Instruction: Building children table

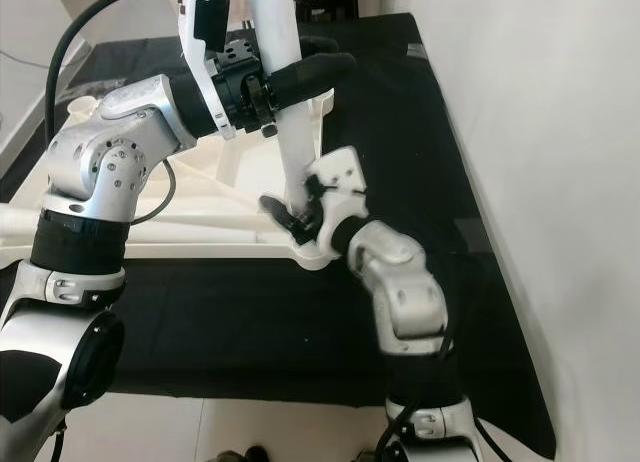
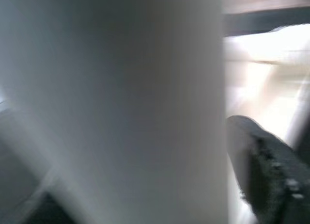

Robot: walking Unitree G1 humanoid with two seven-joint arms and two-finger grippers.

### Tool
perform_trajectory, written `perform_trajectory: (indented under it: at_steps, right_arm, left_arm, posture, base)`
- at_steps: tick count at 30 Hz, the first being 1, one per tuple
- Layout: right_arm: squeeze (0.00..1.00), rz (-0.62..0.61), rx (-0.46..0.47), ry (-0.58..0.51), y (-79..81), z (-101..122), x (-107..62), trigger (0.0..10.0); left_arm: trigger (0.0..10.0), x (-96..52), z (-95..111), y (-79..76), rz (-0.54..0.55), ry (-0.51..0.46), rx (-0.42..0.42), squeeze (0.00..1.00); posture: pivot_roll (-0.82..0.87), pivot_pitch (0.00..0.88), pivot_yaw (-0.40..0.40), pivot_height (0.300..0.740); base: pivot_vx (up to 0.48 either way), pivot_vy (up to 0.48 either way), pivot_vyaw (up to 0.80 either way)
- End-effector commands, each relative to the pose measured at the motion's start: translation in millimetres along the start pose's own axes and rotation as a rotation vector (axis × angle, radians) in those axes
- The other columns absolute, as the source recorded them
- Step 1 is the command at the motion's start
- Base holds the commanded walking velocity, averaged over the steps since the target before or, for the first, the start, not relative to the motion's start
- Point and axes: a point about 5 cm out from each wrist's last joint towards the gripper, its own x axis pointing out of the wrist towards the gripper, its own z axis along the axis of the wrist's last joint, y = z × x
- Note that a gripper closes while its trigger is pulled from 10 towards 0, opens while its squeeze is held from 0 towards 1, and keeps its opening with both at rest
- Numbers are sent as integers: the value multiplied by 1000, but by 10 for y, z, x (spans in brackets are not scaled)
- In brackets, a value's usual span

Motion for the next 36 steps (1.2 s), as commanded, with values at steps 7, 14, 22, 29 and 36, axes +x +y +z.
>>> perform_trajectory:
  at_steps: [7, 14, 22, 29, 36]
  right_arm:
    - [0, 414, -231, 36, -68, 323, 69, 10000]
    - [0, 567, -203, 87, -82, 287, 163, 0]
    - [0, 616, -203, 147, -152, 88, 217, 0]
    - [0, 536, -202, 131, -254, 28, 189, 0]
    - [0, 334, -171, 180, -297, -215, 59, 0]
  left_arm:
    - [0, 13, -133, -36, -51, 26, -28, 0]
    - [0, 1, -110, -131, -72, 29, -17, 0]
    - [10000, 41, -44, -230, -88, 48, 7, 0]
    - [10000, 89, -74, -145, -47, 36, -5, 1000]
    - [10000, 34, -100, -14, 12, 34, -14, 416]
  posture:
    - [-25, 209, 101, 740]
    - [-3, 212, 100, 740]
    - [-5, 214, 101, 740]
    - [-21, 215, 102, 740]
    - [-32, 216, 87, 740]
  base:
    - [0, 0, 0]
    - [0, 0, 0]
    - [0, 0, 0]
    - [0, 0, 0]
    - [0, 0, 0]
